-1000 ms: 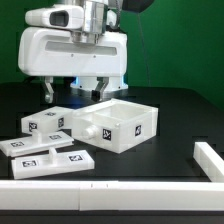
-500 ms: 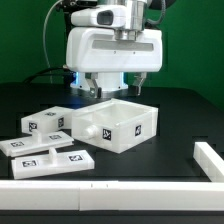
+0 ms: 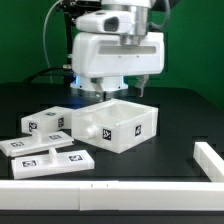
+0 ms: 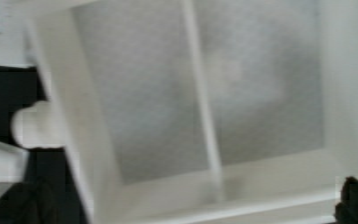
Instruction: Assemble cabinet
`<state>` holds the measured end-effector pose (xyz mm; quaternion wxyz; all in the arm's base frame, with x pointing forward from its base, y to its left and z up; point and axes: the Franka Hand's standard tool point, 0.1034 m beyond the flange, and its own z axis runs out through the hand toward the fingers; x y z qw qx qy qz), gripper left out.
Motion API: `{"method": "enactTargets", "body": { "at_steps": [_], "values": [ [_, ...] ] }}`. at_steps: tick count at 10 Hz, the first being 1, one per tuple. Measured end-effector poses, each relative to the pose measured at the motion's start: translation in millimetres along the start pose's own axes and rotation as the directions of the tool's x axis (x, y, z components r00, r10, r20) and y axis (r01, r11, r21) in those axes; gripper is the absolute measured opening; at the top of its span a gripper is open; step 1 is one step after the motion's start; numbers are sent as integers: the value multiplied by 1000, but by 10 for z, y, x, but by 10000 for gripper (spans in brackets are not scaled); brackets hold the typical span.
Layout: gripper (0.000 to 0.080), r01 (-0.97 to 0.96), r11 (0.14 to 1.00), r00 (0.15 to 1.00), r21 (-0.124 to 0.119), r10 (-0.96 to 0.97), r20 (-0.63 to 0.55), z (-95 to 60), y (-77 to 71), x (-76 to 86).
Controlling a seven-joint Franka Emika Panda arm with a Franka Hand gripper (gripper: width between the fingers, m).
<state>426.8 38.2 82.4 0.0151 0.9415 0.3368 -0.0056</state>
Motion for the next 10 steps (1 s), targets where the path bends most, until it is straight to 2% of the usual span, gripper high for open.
{"method": "enactTargets", "body": {
  "at_steps": [1, 4, 5, 6, 8, 10],
  "values": [
    [796, 23, 1000, 1000, -6, -23, -10, -42, -91, 79],
    [796, 20, 1000, 1000, -3, -20, -6, -18, -76, 53],
    [796, 32, 999, 999, -11, -32, -12, 3, -92, 72],
    [796, 65, 997, 997, -35, -67, -40, 92, -169, 112],
    [796, 64, 998, 997, -29, -65, -33, 267, -246, 65],
    [796, 60, 998, 998, -27, -60, -28, 328, -263, 48]
  ]
}}
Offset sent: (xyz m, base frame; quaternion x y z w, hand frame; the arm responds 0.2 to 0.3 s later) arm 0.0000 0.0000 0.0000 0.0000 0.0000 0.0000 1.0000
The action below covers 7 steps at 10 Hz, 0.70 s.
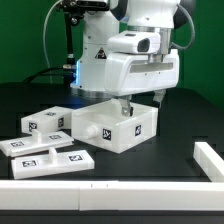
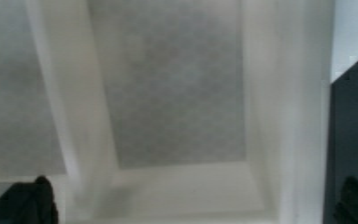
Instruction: Assemble cabinet
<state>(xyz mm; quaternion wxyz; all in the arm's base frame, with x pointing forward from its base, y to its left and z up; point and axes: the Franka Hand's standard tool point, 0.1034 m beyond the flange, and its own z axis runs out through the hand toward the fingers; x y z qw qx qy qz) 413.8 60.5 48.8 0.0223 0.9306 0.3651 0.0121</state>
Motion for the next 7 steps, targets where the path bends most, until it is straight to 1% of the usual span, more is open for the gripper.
{"method": "enactTargets", "body": {
  "at_steps": [1, 2, 3, 4, 6, 7],
  "values": [
    [796, -7, 1000, 1000, -1, 7, -1, -6, 29, -13],
    [796, -6, 1000, 1000, -1, 6, 0, -1, 24, -14],
    [668, -6, 1000, 1000, 0, 6, 1, 2, 23, -16],
    [668, -6, 1000, 1000, 0, 6, 1, 3, 22, -17],
    [393, -6, 1000, 1000, 0, 6, 2, 9, 20, -20],
    [393, -11, 1000, 1000, -2, 11, -1, 0, 35, -17]
  ]
}}
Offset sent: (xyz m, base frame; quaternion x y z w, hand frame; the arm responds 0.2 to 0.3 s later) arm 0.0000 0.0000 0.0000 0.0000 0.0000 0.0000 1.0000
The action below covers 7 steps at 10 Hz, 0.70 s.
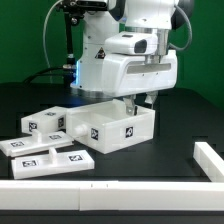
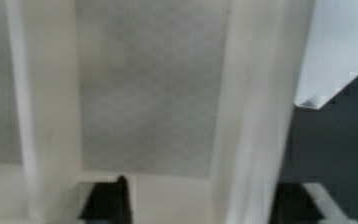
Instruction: Assemble cabinet
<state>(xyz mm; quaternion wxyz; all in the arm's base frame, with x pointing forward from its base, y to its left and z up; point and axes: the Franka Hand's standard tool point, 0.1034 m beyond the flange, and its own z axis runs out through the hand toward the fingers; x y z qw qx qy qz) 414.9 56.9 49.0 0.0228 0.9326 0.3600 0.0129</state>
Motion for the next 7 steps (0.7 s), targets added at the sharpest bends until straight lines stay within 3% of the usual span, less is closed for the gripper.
{"method": "enactTargets", "body": {
  "at_steps": [1, 2, 3, 5, 6, 7],
  "values": [
    [211, -23, 1000, 1000, -1, 23, -2, -25, 39, 30],
    [83, -73, 997, 997, -1, 73, -7, -60, 94, 113],
    [80, -125, 992, 992, -7, 125, -21, -87, 145, 203],
    [80, -195, 981, 981, 16, 195, 6, -98, 302, 282],
    [80, -180, 984, 984, 17, 180, 2, -172, 328, 435],
    [80, -262, 965, 965, 19, 263, -6, -177, 319, 467]
  ]
}}
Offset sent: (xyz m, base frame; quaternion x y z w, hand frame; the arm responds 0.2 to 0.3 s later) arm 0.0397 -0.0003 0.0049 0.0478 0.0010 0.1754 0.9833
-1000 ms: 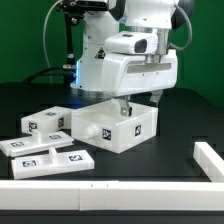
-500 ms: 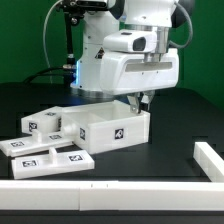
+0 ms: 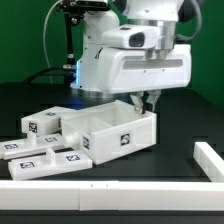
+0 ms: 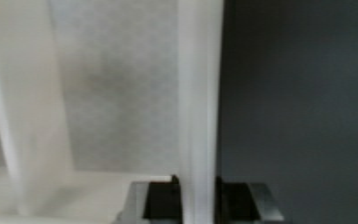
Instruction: Assemble cabinet
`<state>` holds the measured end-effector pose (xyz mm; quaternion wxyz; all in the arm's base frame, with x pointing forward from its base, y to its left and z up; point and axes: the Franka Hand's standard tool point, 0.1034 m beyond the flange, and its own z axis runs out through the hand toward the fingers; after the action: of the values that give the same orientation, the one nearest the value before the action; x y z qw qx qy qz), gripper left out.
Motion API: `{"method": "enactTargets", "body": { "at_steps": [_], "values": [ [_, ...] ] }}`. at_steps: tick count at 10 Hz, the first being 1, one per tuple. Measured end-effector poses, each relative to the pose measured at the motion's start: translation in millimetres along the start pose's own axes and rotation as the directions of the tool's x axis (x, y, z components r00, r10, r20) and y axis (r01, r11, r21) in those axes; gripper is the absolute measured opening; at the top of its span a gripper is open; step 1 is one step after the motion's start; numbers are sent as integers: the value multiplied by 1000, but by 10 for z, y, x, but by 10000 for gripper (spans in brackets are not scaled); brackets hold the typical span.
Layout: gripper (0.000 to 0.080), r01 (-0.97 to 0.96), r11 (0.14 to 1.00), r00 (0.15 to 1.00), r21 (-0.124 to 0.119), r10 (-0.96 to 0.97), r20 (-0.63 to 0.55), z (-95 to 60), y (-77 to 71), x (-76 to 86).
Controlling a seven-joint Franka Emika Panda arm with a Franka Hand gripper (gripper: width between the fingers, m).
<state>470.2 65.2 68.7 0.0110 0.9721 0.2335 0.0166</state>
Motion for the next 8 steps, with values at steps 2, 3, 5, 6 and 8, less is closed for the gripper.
{"method": "enactTargets", "body": {
  "at_steps": [2, 3, 5, 6, 8],
  "values": [
    [19, -150, 989, 989, 8, 150, 8, 1, -20, 8],
    [5, -320, 947, 947, 17, 320, 20, -49, -53, 109],
    [1, -595, 804, 804, 21, 594, 31, -131, -112, 249],
    [1, -654, 756, 756, 25, 653, 37, -123, -126, 241],
    [1, -647, 762, 762, 25, 647, 38, -119, -126, 239]
  ]
}}
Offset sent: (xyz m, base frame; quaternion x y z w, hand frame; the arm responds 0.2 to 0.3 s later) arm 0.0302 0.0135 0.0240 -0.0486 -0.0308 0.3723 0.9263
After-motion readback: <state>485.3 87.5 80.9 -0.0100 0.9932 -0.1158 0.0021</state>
